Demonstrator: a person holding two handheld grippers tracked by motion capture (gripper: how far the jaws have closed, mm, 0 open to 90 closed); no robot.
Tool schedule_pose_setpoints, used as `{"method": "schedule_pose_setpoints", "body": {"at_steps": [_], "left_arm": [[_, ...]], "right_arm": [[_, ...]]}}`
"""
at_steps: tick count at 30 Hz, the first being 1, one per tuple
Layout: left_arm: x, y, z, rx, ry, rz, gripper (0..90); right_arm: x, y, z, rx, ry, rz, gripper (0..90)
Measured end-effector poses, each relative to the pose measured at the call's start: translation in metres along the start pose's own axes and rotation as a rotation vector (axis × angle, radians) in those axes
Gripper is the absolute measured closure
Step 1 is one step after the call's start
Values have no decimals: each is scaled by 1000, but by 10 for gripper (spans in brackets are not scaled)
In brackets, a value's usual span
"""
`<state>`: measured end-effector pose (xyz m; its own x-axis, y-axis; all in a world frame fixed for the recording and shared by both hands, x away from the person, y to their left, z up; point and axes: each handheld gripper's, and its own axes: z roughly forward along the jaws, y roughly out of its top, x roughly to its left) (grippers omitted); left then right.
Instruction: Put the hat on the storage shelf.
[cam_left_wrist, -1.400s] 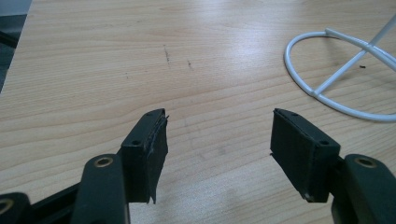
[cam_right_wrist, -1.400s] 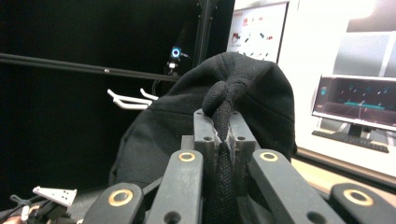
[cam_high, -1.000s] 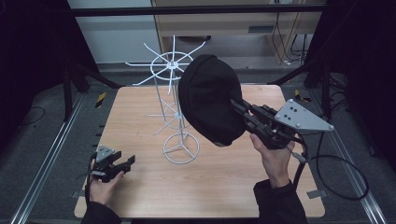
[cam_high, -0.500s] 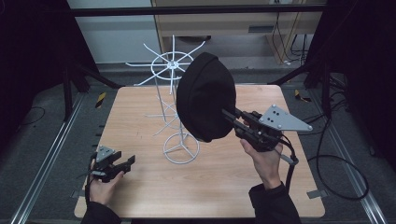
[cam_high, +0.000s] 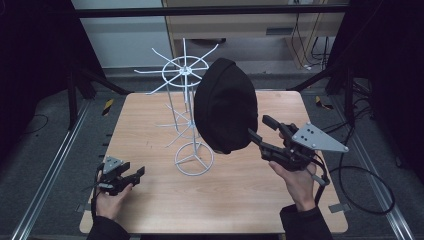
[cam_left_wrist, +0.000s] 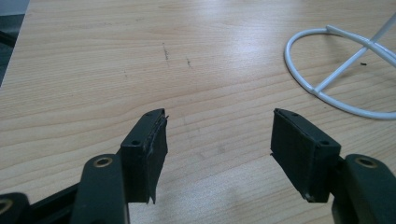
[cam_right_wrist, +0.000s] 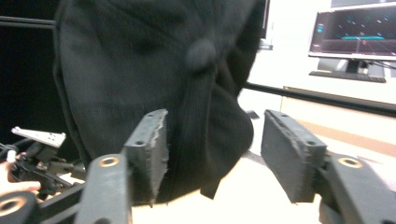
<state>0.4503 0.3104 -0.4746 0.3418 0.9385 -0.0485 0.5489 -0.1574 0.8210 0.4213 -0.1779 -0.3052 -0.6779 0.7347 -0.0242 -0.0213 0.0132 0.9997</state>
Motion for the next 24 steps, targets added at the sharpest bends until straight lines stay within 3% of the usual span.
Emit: {"method": "schedule_pose_setpoints", "body": {"at_steps": [5, 11, 24], "left_arm": [[0, 0, 0, 1, 1, -1, 356], [0, 0, 0, -1, 1, 0, 355], [1, -1, 3, 10, -1, 6, 336]], "right_arm": [[-9, -19, -14, 20, -26, 26, 316], [-25, -46, -24, 89, -76, 71, 264], [-65, -138, -21, 367, -242, 124, 205]]}}
